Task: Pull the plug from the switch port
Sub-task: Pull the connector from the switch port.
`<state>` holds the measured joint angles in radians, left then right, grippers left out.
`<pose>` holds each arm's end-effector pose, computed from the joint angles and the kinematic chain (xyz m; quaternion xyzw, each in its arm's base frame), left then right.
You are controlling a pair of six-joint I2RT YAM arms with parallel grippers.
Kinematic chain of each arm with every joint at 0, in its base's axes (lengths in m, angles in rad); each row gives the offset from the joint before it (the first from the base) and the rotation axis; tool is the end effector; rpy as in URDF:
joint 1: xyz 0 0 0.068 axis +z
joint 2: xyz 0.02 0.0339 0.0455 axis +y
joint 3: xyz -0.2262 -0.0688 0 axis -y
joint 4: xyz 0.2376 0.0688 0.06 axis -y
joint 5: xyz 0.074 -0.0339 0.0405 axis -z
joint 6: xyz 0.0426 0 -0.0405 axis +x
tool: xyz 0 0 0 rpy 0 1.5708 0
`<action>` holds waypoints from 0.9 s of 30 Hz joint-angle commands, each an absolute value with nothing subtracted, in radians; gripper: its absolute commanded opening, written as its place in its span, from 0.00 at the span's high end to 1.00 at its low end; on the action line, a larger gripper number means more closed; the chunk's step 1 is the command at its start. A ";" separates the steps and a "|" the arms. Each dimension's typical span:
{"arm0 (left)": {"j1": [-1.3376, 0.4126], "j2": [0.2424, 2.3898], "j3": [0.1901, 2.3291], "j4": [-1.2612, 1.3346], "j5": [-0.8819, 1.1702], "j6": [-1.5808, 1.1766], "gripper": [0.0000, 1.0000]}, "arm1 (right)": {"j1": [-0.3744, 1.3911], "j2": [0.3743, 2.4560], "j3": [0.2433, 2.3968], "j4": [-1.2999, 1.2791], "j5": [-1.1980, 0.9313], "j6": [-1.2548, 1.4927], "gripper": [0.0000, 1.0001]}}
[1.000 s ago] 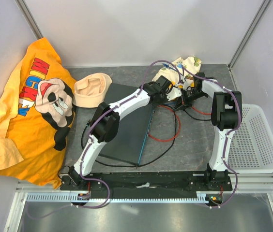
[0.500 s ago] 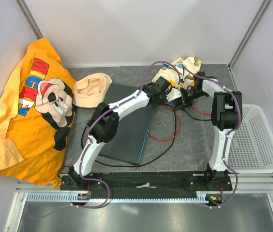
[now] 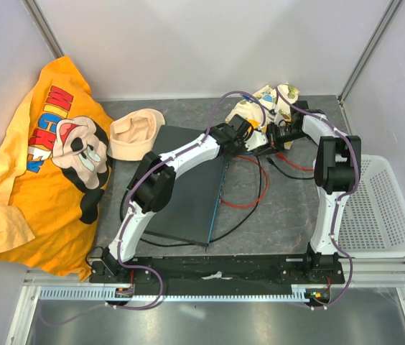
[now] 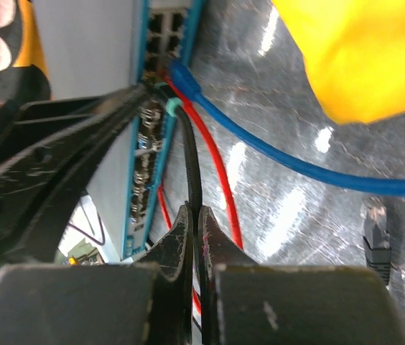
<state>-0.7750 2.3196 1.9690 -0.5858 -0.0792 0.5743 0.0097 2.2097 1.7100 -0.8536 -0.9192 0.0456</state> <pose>0.3501 -0.3382 0.1601 0.5834 0.7491 0.0062 0.3139 0.4134 0.0379 0.1364 -0.0321 0.8917 0.4435 0.0850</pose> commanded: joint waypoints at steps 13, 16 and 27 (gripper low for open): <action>-0.753 2.448 1.856 -0.775 -0.034 0.551 0.98 | -0.038 2.146 1.770 -0.810 -0.925 -0.023 1.00; -0.753 2.448 1.858 -0.775 -0.034 0.548 0.98 | -0.090 2.128 1.744 -0.871 -0.815 -0.090 1.00; -0.750 2.447 1.865 -0.775 -0.025 0.532 0.98 | -0.170 2.117 1.726 -0.933 -0.808 -0.167 1.00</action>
<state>-0.7746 2.3333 1.9373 -0.5507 -0.0429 0.5732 -0.1879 2.1654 1.7134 -0.9150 -0.7372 -0.1135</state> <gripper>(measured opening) 0.022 0.018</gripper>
